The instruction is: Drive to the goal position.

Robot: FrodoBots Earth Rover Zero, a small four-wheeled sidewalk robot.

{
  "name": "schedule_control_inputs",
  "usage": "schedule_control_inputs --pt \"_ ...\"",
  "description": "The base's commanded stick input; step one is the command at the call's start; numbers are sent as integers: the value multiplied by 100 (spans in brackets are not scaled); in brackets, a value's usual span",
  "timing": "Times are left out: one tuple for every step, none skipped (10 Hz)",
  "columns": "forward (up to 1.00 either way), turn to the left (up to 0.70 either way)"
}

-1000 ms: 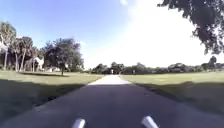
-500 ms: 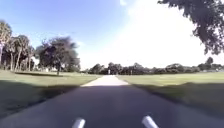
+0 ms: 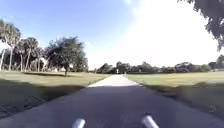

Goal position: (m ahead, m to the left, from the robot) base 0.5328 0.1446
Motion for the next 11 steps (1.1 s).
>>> schedule_control_inputs --pt "85 34" --pt "85 16" --pt "85 0" --pt "85 0" --pt "85 0" --pt "85 0" --pt "85 0" --pt "85 0" --pt "85 0" --pt "85 0" --pt "85 0"
